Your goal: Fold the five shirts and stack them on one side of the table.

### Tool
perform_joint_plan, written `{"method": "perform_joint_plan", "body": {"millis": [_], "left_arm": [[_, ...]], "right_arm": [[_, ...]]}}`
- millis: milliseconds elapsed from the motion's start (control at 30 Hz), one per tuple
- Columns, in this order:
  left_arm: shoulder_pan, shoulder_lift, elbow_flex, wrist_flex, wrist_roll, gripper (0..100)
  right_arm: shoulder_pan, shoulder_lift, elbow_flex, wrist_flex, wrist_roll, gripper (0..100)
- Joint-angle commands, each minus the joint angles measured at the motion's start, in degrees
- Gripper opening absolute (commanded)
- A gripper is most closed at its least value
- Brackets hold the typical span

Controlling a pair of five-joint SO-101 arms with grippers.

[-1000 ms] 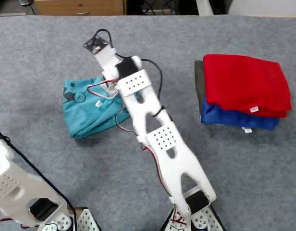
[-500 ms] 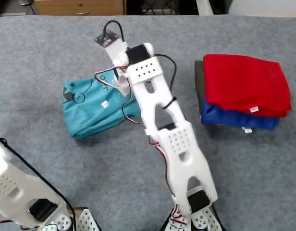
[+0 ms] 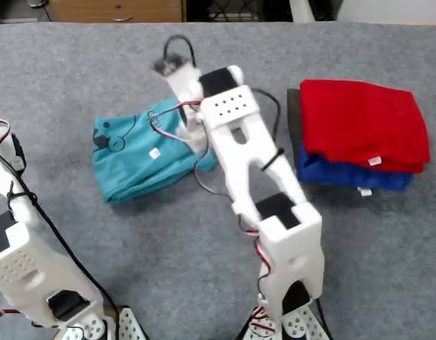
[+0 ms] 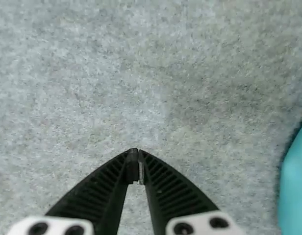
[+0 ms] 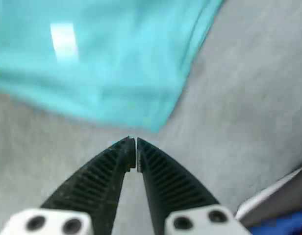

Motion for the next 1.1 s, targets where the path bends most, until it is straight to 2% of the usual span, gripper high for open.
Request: {"method": "perform_joint_plan", "body": {"millis": [0, 67, 233, 333, 400, 500, 667, 767, 933, 1067], "left_arm": [[1.71, -1.05, -3.38, 0.79, 1.14, 3], [2.86, -1.14, -3.47, 2.73, 3.16, 3], [4.26, -2.64, -3.12, 4.31, 3.16, 3], [4.88, -3.69, -3.38, 4.13, 2.73, 3], [5.76, -4.31, -3.12, 4.22, -0.88, 3], [7.69, -4.57, -3.12, 4.13, -0.79, 3], [11.38, -4.04, -3.38, 4.04, -0.62, 3], [14.90, -4.22, -3.74, 3.52, -0.88, 3], [22.29, -3.78, -2.95, -0.97, -0.97, 3], [22.81, 1.58, -1.01, -15.91, -0.62, 3]], "right_arm": [[-2.73, 1.01, -4.70, -11.78, 0.00, 1.5], [-3.87, 4.70, -5.05, -15.47, 0.26, 1.5], [-3.96, 11.74, -4.88, -13.63, 0.35, 1.5], [-3.96, 13.49, -5.14, -7.12, 0.35, 1.5], [-4.22, 13.14, -5.14, -0.26, 0.35, 1.5], [-4.57, 11.82, -5.05, 10.46, 0.53, 1.5], [-3.25, 4.88, 10.68, 9.85, 0.88, 1.5], [-2.37, 0.75, 15.43, 9.85, 0.79, 1.5], [-1.05, -6.64, 12.44, 9.49, 0.79, 1.5], [-0.79, -7.52, 8.40, 6.33, 0.53, 1.5]]}}
